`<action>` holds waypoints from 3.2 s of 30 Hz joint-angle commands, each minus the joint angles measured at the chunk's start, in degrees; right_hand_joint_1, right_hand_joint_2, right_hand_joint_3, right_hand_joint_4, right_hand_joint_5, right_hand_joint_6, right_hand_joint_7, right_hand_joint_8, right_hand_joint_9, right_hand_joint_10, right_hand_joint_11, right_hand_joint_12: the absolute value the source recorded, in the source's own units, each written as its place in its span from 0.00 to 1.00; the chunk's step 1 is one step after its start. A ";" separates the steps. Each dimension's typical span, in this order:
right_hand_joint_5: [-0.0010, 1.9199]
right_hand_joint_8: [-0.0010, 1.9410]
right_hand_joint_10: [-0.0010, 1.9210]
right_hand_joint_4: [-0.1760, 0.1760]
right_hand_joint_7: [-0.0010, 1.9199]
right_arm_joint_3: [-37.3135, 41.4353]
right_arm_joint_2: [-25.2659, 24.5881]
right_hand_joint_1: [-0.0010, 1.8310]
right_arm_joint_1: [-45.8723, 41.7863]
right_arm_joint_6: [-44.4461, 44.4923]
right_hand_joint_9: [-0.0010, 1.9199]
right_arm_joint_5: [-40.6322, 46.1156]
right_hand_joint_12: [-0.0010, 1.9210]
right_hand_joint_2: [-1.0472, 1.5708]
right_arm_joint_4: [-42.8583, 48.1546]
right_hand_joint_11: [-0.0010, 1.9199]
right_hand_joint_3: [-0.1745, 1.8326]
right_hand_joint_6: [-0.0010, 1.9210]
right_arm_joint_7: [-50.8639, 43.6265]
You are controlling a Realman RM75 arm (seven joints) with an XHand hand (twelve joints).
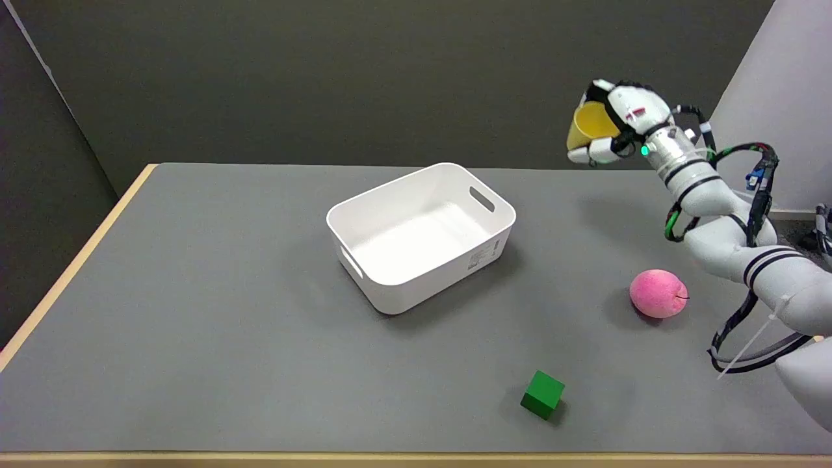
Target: Place the yellow cup into the white box.
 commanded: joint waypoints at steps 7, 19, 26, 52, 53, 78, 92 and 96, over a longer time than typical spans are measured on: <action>0.28 0.65 0.73 0.00 0.41 -1.84 1.25 0.73 -5.03 12.25 0.41 3.81 0.86 0.83 23.48 0.42 0.20 0.88 17.53; 0.28 0.66 0.73 0.00 0.40 -11.48 -6.36 0.73 -5.89 19.52 0.41 3.26 0.82 0.85 26.03 0.40 0.17 0.89 20.93; 0.28 0.66 0.73 0.00 0.40 -13.50 -13.80 0.73 -8.13 19.92 0.41 3.64 0.82 0.85 20.09 0.40 0.17 0.89 29.73; 0.28 0.66 0.74 0.02 0.42 -13.93 -15.21 0.73 -7.22 -4.28 0.40 -19.83 0.80 0.86 23.49 0.42 0.13 0.85 29.45; 0.25 0.70 0.69 0.50 0.40 -13.54 -15.21 0.72 -7.20 -4.29 0.38 -20.67 0.84 0.84 23.82 0.37 0.19 0.76 29.01; 0.00 0.00 0.00 0.67 0.00 -4.84 -14.56 0.24 -10.90 1.24 0.00 -4.05 0.30 0.60 31.11 0.00 0.53 0.04 14.86; 0.01 0.10 0.12 0.57 0.00 -4.95 -10.01 0.10 -22.73 33.47 0.00 43.82 0.31 0.65 24.13 0.00 0.53 0.14 25.29; 0.00 0.01 0.01 0.44 0.00 -4.95 -8.74 0.08 -24.33 36.72 0.00 46.27 0.13 0.65 20.15 0.00 0.55 0.08 34.00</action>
